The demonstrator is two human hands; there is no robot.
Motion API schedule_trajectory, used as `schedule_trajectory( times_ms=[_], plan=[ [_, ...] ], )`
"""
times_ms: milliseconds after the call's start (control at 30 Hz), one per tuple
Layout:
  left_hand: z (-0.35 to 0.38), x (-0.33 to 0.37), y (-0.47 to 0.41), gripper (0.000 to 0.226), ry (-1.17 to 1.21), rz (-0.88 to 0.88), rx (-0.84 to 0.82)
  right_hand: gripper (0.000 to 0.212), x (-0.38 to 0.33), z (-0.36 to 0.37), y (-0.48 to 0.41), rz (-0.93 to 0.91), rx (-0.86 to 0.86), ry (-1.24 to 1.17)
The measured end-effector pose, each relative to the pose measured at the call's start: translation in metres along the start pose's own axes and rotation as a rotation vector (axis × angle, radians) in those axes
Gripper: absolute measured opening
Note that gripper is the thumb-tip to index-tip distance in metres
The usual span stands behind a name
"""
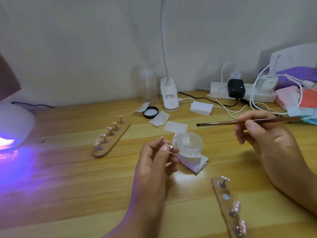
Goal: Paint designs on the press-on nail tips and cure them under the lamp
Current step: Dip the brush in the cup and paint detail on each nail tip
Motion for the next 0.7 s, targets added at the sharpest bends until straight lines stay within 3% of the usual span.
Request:
schedule_trajectory(
  times_ms=[167,400,467,533,700],
  plan=[
    [-0.001,-0.008,-0.003,0.018,-0.001,-0.151,0.049,0.025,-0.006,0.009,0.012,-0.088,-0.065,0.113],
    [0.002,-0.012,-0.006,0.01,-0.102,-0.293,-0.221,0.041,-0.008,0.018,0.019,-0.17,-0.124,0.226],
    [0.002,-0.012,-0.006,0.018,-0.092,-0.324,-0.268,0.036,-0.009,0.019,0.019,-0.168,-0.13,0.245],
    [0.003,-0.012,-0.007,0.015,-0.081,-0.326,-0.298,0.026,-0.009,0.02,0.019,-0.146,-0.134,0.255],
    [0.008,-0.014,-0.006,0.01,0.043,-0.249,-0.286,0.024,-0.01,0.02,0.02,-0.113,-0.18,0.24]
  ],
)
Point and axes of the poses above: each hand's wrist, its own y-axis away from the middle knuckle, its own z-axis out of the palm, x = y × z, the point moved 3 cm from there along -y, towards the middle knuckle, and after that the axes turned 15 degrees about z, right-handed, at the moved point
